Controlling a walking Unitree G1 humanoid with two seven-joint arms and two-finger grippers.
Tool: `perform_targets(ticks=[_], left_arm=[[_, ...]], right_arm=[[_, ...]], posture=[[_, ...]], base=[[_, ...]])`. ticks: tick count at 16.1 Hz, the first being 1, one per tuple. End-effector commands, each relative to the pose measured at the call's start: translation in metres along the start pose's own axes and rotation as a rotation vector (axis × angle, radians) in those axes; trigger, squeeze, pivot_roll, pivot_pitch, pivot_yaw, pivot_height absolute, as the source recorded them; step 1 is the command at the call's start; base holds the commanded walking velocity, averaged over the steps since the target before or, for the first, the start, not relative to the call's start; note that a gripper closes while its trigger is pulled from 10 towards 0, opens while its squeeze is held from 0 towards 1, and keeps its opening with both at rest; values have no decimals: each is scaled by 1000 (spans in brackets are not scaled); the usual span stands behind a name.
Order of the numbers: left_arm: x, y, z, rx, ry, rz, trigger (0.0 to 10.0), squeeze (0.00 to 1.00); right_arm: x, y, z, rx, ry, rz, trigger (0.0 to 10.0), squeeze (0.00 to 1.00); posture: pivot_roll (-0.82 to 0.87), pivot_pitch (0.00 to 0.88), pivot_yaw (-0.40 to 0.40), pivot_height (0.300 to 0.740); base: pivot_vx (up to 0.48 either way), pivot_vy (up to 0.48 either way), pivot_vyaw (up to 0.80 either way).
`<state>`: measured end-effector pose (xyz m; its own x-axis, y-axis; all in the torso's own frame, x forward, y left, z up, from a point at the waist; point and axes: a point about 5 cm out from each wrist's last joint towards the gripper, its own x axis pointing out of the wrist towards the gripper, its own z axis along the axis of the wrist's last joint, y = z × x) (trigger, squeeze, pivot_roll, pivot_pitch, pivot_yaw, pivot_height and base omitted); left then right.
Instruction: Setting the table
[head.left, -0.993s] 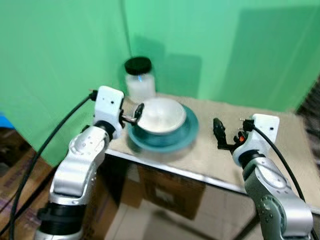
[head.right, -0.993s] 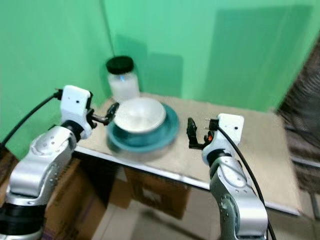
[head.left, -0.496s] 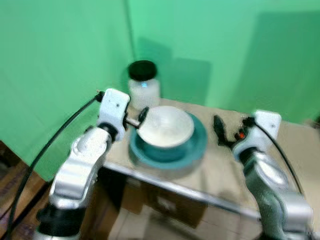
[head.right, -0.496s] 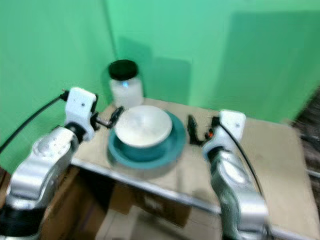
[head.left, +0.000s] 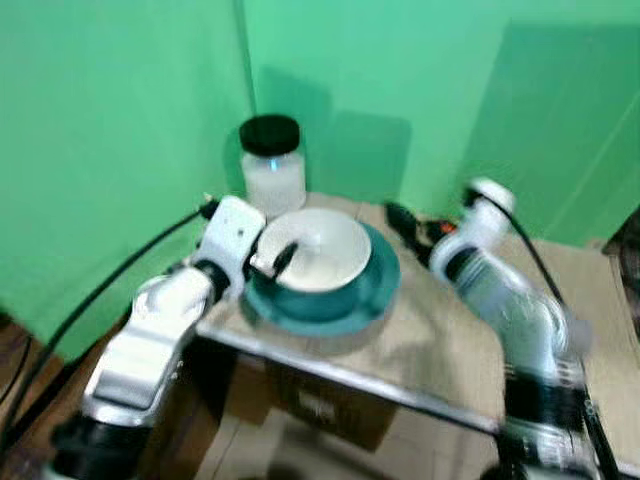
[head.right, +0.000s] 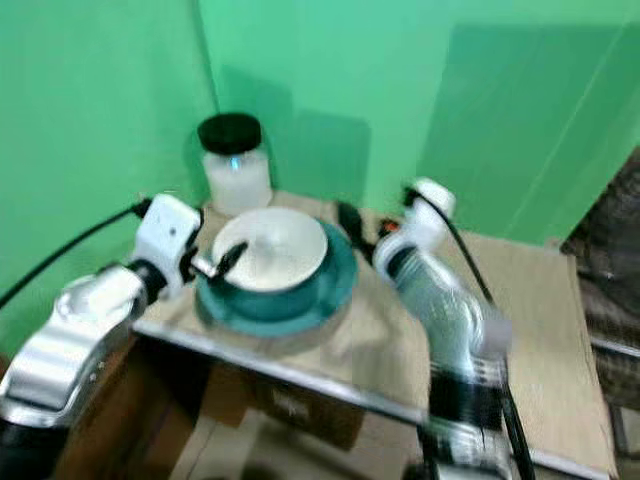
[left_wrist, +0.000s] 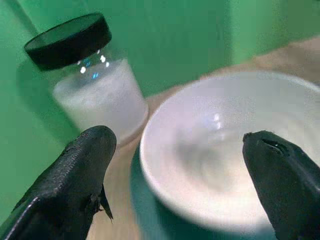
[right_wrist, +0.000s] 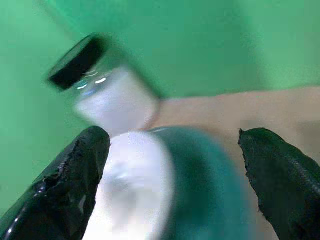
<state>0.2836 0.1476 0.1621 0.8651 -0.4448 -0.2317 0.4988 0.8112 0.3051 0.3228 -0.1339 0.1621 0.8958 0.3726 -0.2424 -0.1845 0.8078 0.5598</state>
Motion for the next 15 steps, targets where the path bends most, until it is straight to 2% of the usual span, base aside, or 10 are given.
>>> perform_targets(ticks=[1,3,4,8,10,13,14,15], left_arm=[[-2,-1,2,39,2,-47,10000,0],[-8,3,0,65,26,-88,10000,0],[-13,5,-2,83,45,-113,10000,0],[-20,4,-5,87,60,-148,10000,0],[-21,2,-6,81,64,-151,10000,0],[-21,4,-10,80,85,-134,10000,0],[-21,4,-11,79,86,-132,10000,0],[-20,4,-11,79,86,-130,10000,0]], right_arm=[[8,-1,2,31,48,17,10000,1000],[21,-1,3,25,113,2,10000,1000],[29,-2,-1,7,162,-26,10000,0],[42,-9,-9,-52,240,-92,10000,0],[45,-11,-14,-40,274,-108,10000,0],[49,-13,-22,0,311,-119,1647,0],[50,-13,-22,6,310,-119,1647,0],[50,-14,-22,24,301,-116,0,0]], posture=[[68,0,-19,740],[67,0,-32,740],[68,0,-41,740],[73,0,-58,740],[74,0,-61,740],[73,0,-61,740],[73,0,-62,740],[73,0,-64,740]], base=[[0,0,0],[0,0,0],[0,0,0],[0,0,0],[0,0,0],[0,0,0],[0,0,0],[0,0,0]])
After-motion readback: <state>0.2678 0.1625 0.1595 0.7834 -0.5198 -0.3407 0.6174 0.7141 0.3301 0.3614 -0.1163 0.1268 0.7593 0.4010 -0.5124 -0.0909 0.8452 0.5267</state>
